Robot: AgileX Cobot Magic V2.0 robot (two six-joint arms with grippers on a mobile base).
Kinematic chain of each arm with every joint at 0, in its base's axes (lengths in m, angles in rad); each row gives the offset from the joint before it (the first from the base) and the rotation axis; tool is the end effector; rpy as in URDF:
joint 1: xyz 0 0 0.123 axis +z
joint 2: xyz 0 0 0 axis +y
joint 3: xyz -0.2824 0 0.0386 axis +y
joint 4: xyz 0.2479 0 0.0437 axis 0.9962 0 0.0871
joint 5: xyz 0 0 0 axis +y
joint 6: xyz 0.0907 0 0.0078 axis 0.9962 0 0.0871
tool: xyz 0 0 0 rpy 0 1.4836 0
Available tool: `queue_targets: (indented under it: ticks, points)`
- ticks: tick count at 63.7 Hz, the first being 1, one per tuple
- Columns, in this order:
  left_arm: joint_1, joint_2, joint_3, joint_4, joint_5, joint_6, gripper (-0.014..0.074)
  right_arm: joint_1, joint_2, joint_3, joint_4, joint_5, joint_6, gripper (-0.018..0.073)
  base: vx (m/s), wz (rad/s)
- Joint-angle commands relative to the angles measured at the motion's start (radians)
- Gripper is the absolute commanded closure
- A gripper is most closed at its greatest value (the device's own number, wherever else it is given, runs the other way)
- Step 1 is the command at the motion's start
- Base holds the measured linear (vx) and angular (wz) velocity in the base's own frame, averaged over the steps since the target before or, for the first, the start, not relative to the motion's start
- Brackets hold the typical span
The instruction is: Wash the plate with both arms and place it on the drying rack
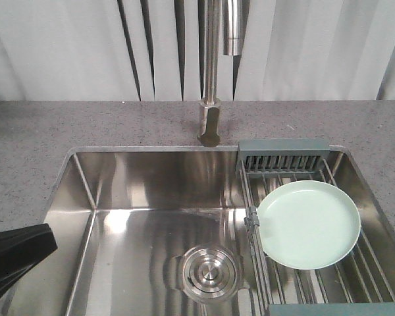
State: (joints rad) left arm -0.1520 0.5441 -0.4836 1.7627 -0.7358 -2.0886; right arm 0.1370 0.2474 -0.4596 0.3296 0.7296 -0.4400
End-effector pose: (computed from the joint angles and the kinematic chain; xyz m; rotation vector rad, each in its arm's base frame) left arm 0.0861 -0.0738 0.3210 0.4536 1.7066 -0.9162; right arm 0.0473 0.0264 0.2896 -0.4595 1.9135 0.1796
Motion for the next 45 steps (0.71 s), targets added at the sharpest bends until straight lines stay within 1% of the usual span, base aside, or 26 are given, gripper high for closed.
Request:
queue_targets:
  ticks: [1, 16, 19, 23, 31, 35, 38, 41, 44, 45]
  points:
    - [0.002, 0.001, -0.025, 0.02, 0.017, -0.003, 0.0602, -0.004, 0.012, -0.026, 0.016, -0.072, 0.0, 0.0567, 0.0, 0.0]
    - [0.002, 0.001, -0.025, 0.019, 0.016, -0.002, 0.0602, -0.004, 0.012, -0.026, 0.016, -0.072, 0.0, 0.0567, 0.0, 0.0]
    - [0.002, 0.001, -0.025, 0.006, 0.011, -0.005, 0.0602, -0.004, 0.012, -0.026, 0.016, -0.072, 0.0, 0.0567, 0.0, 0.0]
    - [0.002, 0.001, -0.025, -0.051, -0.01, -0.012, 0.0602, -0.004, 0.012, -0.026, 0.016, -0.07, 0.0, 0.0567, 0.0, 0.0]
    - [0.002, 0.001, -0.025, -0.272, -0.013, -0.012, 0.0602, -0.004, 0.012, -0.026, 0.016, -0.06, 0.0, 0.0567, 0.0, 0.0]
    - [0.002, 0.001, -0.025, -0.345, -0.012, -0.007, 0.0602, -0.004, 0.012, -0.026, 0.017, -0.06, 0.0, 0.0567, 0.0, 0.0]
    - [0.002, 0.001, -0.025, -0.369, -0.01, 0.035, 0.0602, -0.004, 0.012, -0.026, 0.017, -0.06, 0.0, 0.0567, 0.0, 0.0]
    - [0.002, 0.001, -0.022, -0.379, -0.009, 0.125, 0.0602, -0.004, 0.012, -0.026, 0.017, -0.06, 0.0, 0.0567, 0.0, 0.0]
    - [0.002, 0.001, -0.015, -0.404, -0.009, 0.254, 0.0602, -0.004, 0.012, -0.026, 0.017, -0.06, 0.0, 0.0567, 0.0, 0.0]
    - [0.002, 0.001, -0.007, -0.419, -0.007, 0.324, 0.0602, -0.004, 0.012, -0.026, 0.017, -0.06, 0.0, 0.0567, 0.0, 0.0]
